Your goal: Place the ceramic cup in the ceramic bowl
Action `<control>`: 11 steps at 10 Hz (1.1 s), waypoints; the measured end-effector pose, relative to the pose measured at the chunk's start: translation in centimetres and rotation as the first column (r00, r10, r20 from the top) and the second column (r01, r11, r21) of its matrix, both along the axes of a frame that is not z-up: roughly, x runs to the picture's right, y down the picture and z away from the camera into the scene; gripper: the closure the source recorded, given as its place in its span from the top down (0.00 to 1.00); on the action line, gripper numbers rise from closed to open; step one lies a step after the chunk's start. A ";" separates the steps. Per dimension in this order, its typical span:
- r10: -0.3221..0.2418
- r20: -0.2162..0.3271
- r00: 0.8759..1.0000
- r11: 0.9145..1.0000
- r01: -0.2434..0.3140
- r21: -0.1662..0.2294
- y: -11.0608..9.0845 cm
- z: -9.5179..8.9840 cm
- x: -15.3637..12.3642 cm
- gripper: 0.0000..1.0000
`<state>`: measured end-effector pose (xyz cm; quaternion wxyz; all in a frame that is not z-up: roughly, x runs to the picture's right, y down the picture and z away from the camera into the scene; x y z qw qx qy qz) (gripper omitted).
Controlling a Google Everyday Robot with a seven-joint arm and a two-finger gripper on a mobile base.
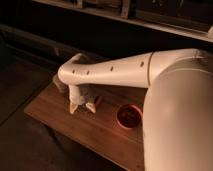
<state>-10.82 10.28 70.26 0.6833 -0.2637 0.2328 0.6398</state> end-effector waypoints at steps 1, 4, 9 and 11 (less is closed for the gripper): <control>0.007 -0.003 1.000 1.000 -0.007 0.002 -0.2 0.0 0.0 0.65; 0.169 -0.071 0.983 0.985 -0.166 0.053 -4.3 1.1 2.8 0.65; 0.254 -0.094 0.963 0.965 -0.246 0.087 -8.1 2.5 3.9 0.65; 0.229 -0.090 0.969 0.971 -0.221 0.089 -9.4 2.8 3.9 0.65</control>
